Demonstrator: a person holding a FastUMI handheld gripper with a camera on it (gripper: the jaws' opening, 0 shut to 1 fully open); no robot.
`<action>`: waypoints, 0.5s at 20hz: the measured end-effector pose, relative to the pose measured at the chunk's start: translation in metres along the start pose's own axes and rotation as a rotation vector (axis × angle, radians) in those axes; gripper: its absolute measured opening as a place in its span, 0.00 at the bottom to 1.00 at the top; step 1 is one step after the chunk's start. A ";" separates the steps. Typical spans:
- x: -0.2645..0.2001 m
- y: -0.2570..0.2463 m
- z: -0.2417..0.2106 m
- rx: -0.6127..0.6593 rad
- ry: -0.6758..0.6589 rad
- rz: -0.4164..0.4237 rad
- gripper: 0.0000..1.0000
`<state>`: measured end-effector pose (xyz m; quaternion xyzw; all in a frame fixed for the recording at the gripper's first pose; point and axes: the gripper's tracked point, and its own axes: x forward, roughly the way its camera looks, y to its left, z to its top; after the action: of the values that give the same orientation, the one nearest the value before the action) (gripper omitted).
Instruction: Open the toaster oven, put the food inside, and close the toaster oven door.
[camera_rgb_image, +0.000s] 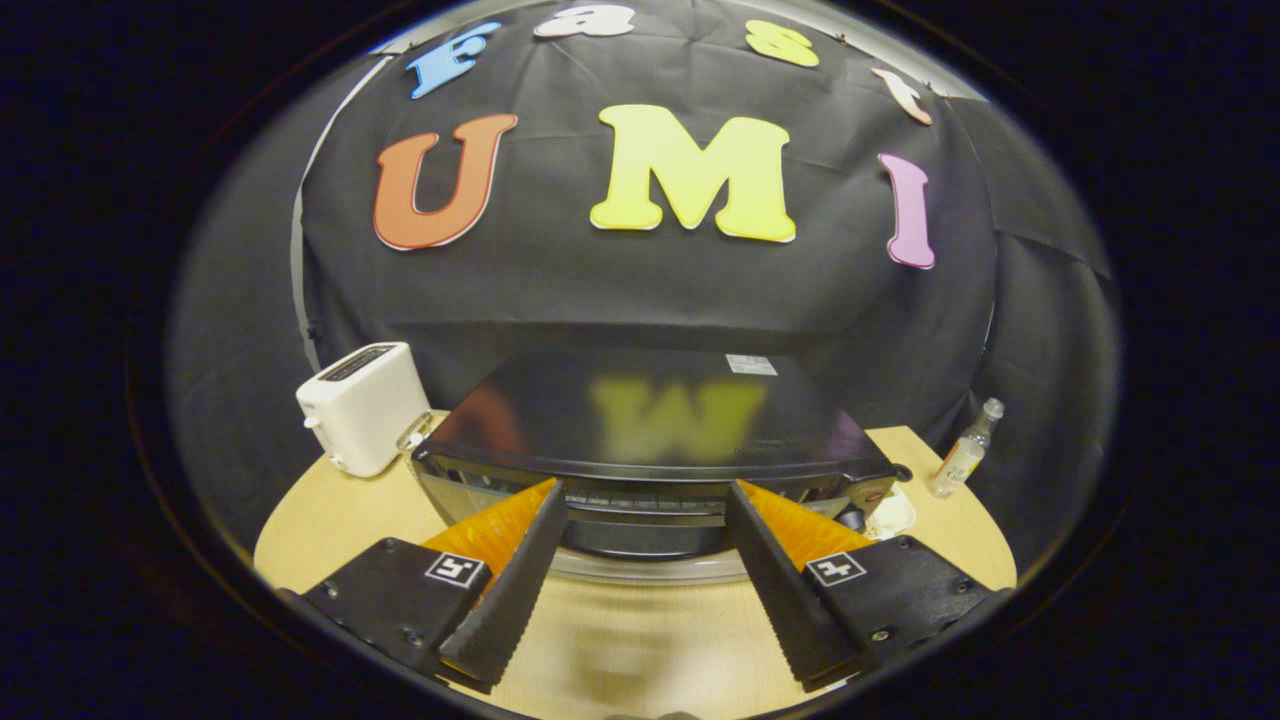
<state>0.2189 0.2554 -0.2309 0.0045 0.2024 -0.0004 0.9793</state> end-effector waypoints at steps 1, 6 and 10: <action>-0.004 0.000 -0.003 -0.003 0.002 -0.001 1.00; -0.024 0.000 -0.023 0.005 0.027 -0.001 1.00; -0.038 0.000 -0.043 0.023 0.063 0.004 1.00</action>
<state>0.1669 0.2561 -0.2553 0.0160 0.2333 -0.0007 0.9723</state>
